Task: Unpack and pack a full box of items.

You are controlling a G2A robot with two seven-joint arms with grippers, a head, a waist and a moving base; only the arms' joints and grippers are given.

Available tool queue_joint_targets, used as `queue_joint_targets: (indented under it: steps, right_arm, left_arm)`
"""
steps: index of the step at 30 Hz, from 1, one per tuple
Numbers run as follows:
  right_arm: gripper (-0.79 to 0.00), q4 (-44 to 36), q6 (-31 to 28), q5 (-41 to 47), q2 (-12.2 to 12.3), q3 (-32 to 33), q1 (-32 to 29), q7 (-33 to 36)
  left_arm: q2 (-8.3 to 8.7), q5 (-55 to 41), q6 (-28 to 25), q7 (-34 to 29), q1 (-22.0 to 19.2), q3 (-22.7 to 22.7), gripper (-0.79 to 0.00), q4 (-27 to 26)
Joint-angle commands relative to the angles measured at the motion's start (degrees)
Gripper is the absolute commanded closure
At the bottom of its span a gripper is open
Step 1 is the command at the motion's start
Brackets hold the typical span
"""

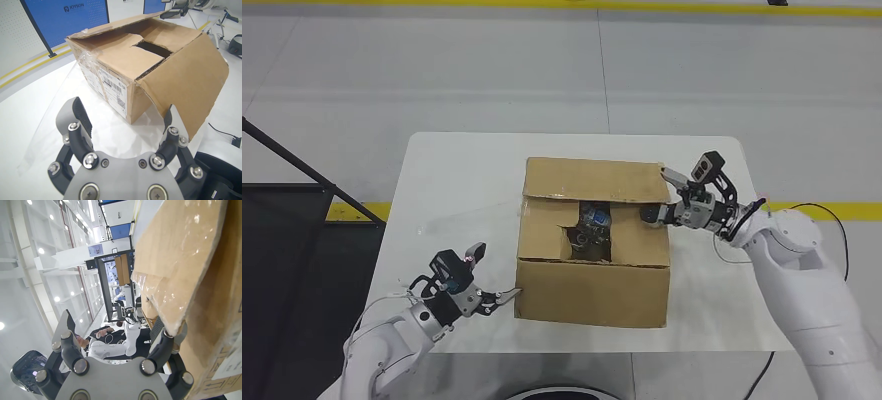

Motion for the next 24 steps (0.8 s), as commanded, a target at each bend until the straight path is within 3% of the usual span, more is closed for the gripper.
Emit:
queue_joint_targets:
  steps: [1,14,24]
  right_arm:
    - [-0.785,0.1,-1.6,0.8,-0.3,-0.2,0.4,-1.2]
    - [-0.785,6.3,-12.8,2.1,-3.0,-3.1,7.6,-8.7]
    - [-0.785,21.3,-18.5,-0.6,-7.3,-11.2,18.7,-16.5]
  left_arm:
    - [0.05,-0.1,0.1,0.0,0.0,0.0,-0.785,0.0]
    - [0.33,-0.6,0.3,-0.1,-0.1,-0.1,-0.785,0.4]
    - [0.54,-1.3,0.4,0.0,-0.1,-0.3,-0.785,0.8]
